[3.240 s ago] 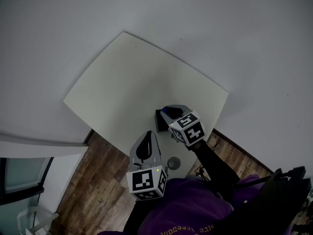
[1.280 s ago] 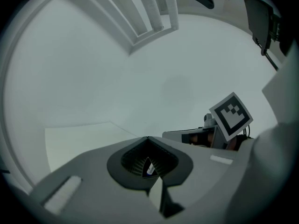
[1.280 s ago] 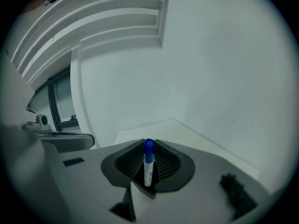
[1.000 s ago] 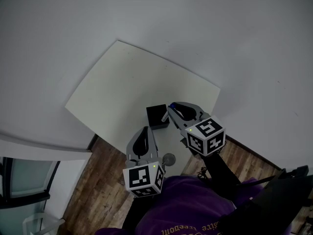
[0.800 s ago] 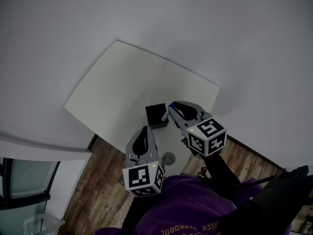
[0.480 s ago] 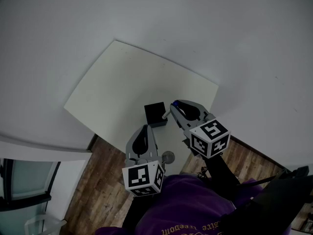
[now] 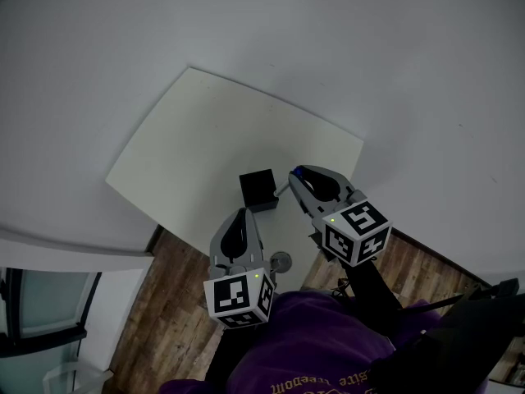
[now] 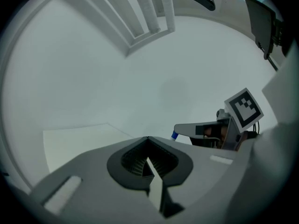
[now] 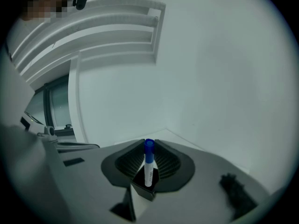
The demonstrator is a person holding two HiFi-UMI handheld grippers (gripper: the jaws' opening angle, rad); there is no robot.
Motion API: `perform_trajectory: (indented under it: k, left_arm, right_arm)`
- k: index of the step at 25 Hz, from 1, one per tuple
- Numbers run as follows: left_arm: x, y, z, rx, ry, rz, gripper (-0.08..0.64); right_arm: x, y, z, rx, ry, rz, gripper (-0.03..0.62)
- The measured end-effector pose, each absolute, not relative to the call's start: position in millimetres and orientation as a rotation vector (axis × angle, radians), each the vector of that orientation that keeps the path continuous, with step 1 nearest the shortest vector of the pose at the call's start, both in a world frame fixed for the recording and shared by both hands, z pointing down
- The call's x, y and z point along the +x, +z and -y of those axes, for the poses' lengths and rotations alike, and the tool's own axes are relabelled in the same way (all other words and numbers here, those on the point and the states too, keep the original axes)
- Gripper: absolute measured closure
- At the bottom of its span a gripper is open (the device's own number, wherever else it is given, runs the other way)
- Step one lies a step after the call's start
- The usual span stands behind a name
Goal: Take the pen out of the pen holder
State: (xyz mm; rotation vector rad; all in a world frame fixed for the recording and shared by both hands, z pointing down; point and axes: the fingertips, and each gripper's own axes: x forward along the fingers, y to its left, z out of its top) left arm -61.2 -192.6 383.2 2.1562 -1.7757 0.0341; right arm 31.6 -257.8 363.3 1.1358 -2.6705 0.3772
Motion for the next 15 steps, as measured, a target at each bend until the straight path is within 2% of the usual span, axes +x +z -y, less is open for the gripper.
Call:
perform_trajectory:
  k: [15]
  left_arm:
    - [-71, 384, 190, 2.135, 0.034, 1.795, 0.552]
  right_arm:
    - [33, 345, 252, 1.164, 0.35, 2.704, 0.522]
